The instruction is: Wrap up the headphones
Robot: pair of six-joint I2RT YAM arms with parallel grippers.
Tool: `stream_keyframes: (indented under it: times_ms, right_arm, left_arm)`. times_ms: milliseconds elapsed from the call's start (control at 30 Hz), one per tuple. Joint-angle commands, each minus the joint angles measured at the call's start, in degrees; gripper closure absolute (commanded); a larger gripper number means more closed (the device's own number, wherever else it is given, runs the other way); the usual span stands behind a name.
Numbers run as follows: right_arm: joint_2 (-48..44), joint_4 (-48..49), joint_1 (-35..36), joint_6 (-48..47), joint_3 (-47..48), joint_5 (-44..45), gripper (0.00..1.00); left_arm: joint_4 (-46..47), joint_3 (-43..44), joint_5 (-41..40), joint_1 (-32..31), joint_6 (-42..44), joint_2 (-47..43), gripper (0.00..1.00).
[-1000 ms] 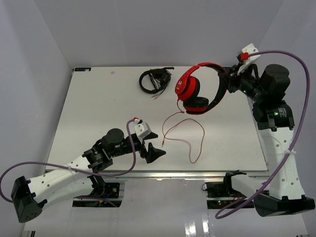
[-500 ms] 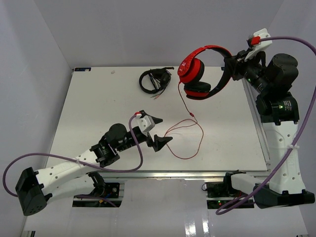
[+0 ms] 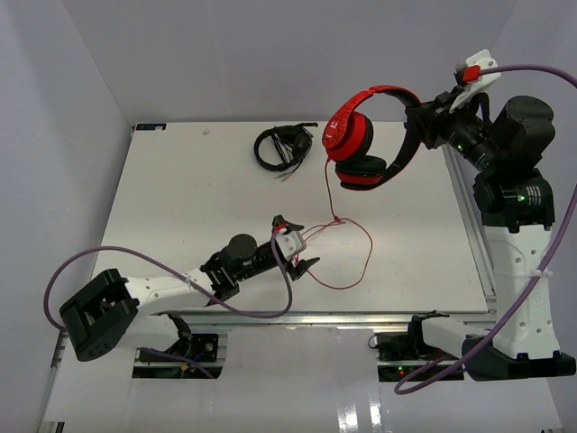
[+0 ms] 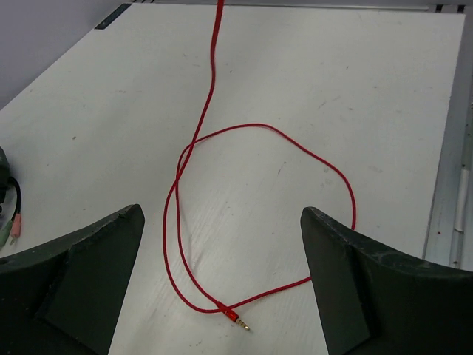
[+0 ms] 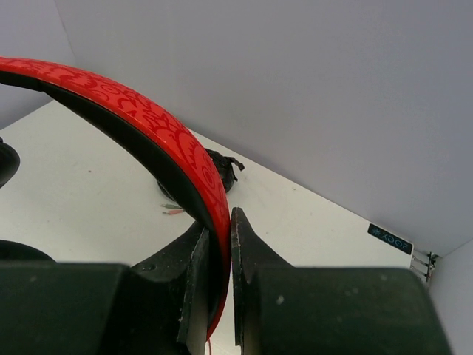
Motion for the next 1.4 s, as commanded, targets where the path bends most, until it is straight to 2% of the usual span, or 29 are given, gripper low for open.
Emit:
stream_keyframes:
  times_ms: [0,467,600,800,1100,1200,1367]
  right_arm:
    - [-2.3,1.8,0.2,3.0,3.7,-3.2,0.92]
    - [-5.4,1.9,0.2,7.3,1.7,-8.4,0.92]
    - [-5.8,2.0,0.2,7.4,2.0,-8.1,0.92]
    - [-5.9,2.4,0.2,8.8,2.2,-9.2,0.92]
    - [-6.2,2.7,0.1,10.6,4.1,-9.1,0.92]
    - [-6.2,2.9,0.0,11.2,5.2,-8.7,0.92]
    - [-6.4,2.8,-0.4,10.8,5.9,-7.3,0.92]
  left_arm:
    - [7.6,2.1,-0.5,1.3,2.5,4.9,0.02]
    - [13.4,14.2,5.7,2.5,1.0,22.5,0.03]
    - [16.5,13.8,10.7,2.5,-1.3,23.9,0.08]
    - [17.0,12.1,12.8,2.5,-3.4,24.9,0.21]
    - [18.4,13.1,14.2,2.5,-4.8,28.4,0.23]
    - [18.7,13.7,14.3,2.5,-5.1,29.2,0.30]
    - [18.3,13.4,14.2,2.5,-5.4,29.0,0.60]
